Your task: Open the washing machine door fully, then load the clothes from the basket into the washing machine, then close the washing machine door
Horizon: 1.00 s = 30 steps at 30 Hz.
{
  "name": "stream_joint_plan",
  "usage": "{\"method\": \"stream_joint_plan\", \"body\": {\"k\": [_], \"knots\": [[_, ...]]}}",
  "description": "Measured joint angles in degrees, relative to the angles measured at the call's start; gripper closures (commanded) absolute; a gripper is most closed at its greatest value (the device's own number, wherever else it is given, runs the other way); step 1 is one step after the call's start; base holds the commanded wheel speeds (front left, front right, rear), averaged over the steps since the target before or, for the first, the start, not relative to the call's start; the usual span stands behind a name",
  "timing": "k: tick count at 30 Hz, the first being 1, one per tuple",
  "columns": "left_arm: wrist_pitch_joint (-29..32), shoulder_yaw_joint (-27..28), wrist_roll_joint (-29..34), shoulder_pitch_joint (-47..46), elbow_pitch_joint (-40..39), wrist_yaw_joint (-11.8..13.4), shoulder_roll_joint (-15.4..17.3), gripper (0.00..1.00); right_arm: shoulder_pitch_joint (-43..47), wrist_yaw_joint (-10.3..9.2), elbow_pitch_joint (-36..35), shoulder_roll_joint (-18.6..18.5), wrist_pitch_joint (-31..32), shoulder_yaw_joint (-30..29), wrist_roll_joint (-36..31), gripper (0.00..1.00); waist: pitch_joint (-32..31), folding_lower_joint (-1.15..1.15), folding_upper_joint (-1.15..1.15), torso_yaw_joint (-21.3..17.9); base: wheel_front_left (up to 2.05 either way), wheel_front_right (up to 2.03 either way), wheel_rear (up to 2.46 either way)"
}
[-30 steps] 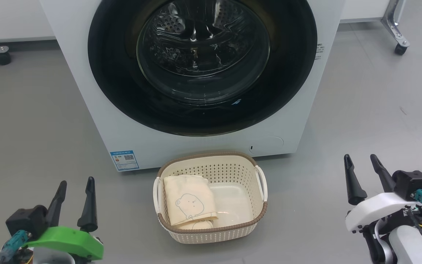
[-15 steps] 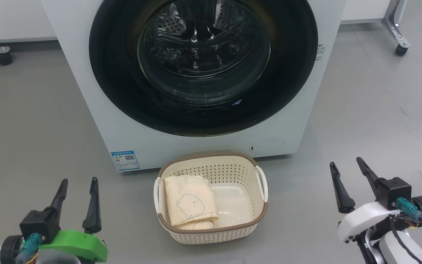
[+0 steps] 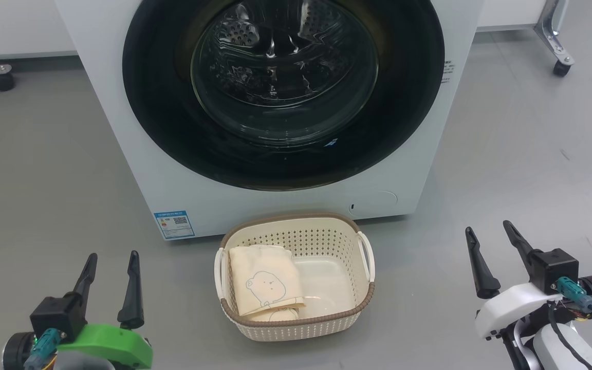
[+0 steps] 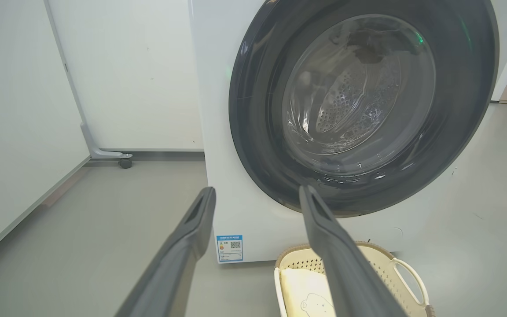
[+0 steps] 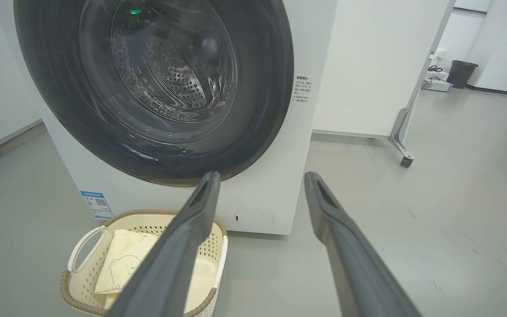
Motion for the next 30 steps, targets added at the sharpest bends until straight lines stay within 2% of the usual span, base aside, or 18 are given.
{"method": "stream_joint_plan", "body": {"k": [30], "knots": [[0.0, 1.8, 1.4, 0.0, 1.4, -0.1, -1.3, 0.0, 0.0, 0.16, 0.0, 0.0, 0.0, -0.5, 0.0, 0.0, 0.4, 0.0, 0.0, -0.7, 0.0, 0.0, -0.01]]}}
